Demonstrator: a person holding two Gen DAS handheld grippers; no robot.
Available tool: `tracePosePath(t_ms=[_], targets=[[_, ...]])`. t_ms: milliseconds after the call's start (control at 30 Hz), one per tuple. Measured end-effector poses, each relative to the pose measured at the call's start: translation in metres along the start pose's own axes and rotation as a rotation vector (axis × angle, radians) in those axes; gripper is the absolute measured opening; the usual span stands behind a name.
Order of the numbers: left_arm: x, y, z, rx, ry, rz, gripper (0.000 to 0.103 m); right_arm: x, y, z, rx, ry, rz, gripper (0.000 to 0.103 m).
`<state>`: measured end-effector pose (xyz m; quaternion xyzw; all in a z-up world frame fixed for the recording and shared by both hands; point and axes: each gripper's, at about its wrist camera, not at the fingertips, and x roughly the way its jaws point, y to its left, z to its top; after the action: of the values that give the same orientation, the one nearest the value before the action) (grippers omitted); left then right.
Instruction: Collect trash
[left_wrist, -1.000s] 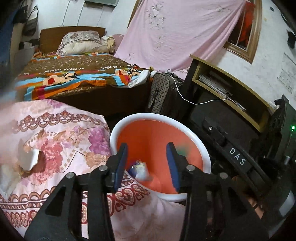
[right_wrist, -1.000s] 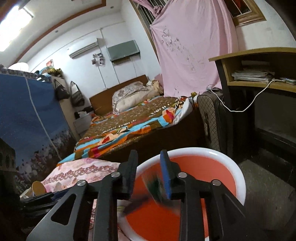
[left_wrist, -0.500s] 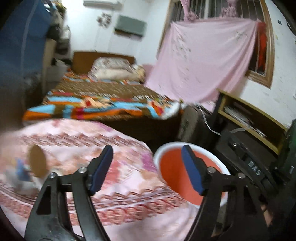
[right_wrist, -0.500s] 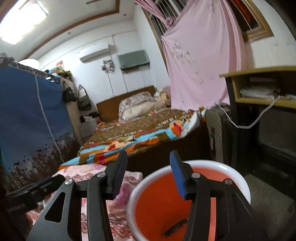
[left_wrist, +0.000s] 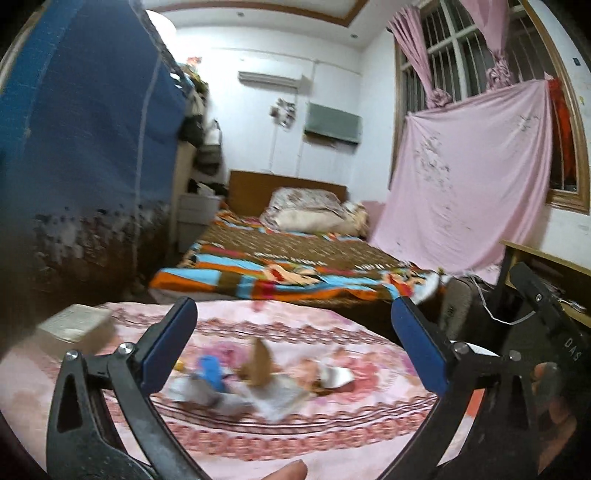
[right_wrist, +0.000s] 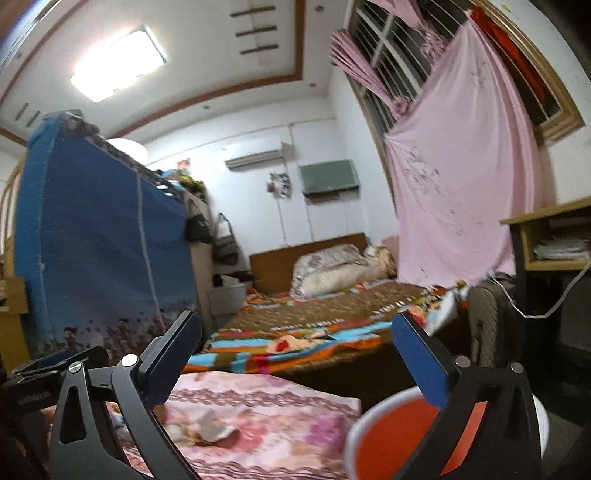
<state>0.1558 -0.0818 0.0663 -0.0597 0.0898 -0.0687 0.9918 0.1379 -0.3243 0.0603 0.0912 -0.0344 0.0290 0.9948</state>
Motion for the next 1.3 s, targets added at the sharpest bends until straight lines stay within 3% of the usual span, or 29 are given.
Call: tracePosePath(t_ms=[233, 367, 567, 833, 933, 1067, 1133, 1300], targets=[[-0.030, 0.038, -0.005, 0.032, -0.086, 0.096, 0.092, 0.003, 0.041, -0.006, -0.053, -0.025, 0.101, 0.103], [-0.035, 0.056, -0.009, 0.059, -0.088, 0.130, 0.092, 0.009, 0.062, -0.016, -0.079, -0.001, 0.145, 0.103], [-0.022, 0.064, -0.021, 0.044, 0.001, 0.132, 0.092, 0.030, 0.080, -0.034, -0.145, 0.106, 0.160, 0.103], [0.018, 0.059, -0.036, 0.081, 0.230, 0.112, 0.090, 0.070, 0.078, -0.054, -0.126, 0.342, 0.128, 0.103], [0.030, 0.058, -0.041, 0.070, 0.309, 0.092, 0.078, 0.087, 0.075, -0.063, -0.110, 0.446, 0.120, 0.102], [0.045, 0.061, -0.049, 0.028, 0.418, 0.035, 0.057, 0.104, 0.074, -0.075, -0.098, 0.557, 0.119, 0.090], [0.052, 0.063, -0.052, 0.007, 0.465, 0.012, 0.051, 0.111, 0.075, -0.080, -0.101, 0.607, 0.130, 0.083], [0.064, 0.065, -0.059, -0.028, 0.549, -0.030, 0.036, 0.131, 0.081, -0.100, -0.108, 0.754, 0.165, 0.079]])
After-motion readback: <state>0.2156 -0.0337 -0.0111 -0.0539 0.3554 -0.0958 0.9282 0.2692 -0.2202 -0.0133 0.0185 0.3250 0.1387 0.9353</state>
